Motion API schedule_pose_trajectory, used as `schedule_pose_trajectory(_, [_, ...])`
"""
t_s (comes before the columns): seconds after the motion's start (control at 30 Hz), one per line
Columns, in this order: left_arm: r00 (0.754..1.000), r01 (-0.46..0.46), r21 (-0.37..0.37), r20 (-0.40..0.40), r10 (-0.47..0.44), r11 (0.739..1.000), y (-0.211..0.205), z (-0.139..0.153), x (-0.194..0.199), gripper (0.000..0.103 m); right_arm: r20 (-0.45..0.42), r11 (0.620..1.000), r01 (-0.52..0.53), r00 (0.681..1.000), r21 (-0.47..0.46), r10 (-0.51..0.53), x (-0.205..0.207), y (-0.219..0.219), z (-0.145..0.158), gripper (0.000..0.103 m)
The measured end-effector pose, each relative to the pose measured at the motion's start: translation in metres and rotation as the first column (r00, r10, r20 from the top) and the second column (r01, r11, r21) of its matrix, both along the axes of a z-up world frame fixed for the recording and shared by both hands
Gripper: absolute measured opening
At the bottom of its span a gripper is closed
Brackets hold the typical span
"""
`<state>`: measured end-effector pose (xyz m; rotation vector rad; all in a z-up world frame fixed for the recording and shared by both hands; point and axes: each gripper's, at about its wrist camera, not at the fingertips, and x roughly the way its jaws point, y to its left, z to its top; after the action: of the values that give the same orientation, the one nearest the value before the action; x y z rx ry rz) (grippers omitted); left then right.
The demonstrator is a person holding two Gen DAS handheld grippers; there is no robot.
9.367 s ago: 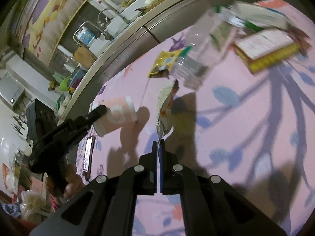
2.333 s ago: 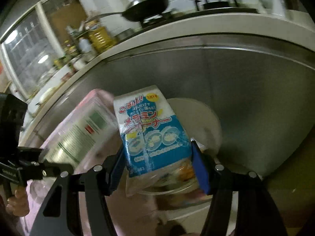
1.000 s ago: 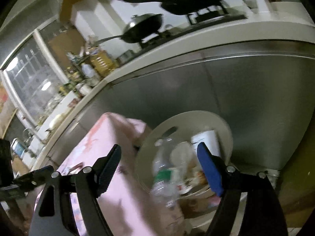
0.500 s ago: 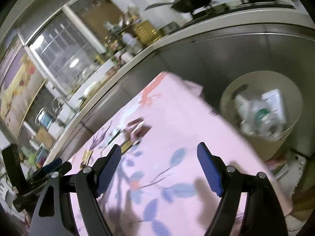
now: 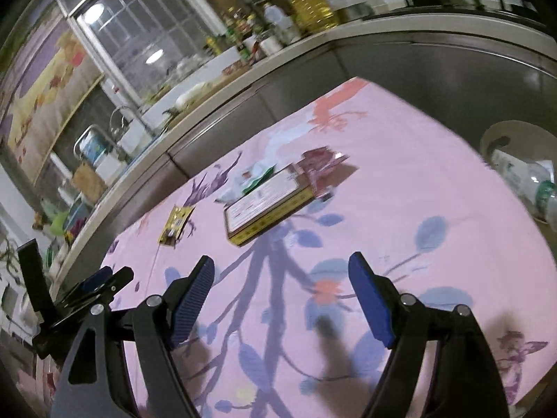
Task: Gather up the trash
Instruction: 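Move both open tools back over the remaining trash on the table, then close the left tool on the yellow snack packet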
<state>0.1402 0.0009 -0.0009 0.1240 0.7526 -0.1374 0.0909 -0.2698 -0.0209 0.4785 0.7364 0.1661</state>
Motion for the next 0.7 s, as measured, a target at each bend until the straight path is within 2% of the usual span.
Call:
schedule_pose_trajectory(0.33, [0.987,-0.144,-0.034,-0.070,0.142,0.989,0.079,-0.028,0.020,0.079,-0.053,0.994,-0.096,0.994,-0.042,0.094,0.025,0.047,-0.011,0.076])
schedule_pose_trajectory(0.5, [0.987,-0.144,-0.058,-0.082,0.139,0.988,0.096,-0.029,0.032,0.079,-0.084,0.988,-0.147,0.986,-0.042,0.144,0.036,0.066,-0.021,0.076])
schedule_pose_trajectory(0.7, [0.990,-0.090,-0.222,-0.128,0.062,0.971,0.109,-0.019,0.076,0.078,-0.086,0.974,-0.217,0.974,-0.065,0.211,0.043,0.087,-0.027,0.076])
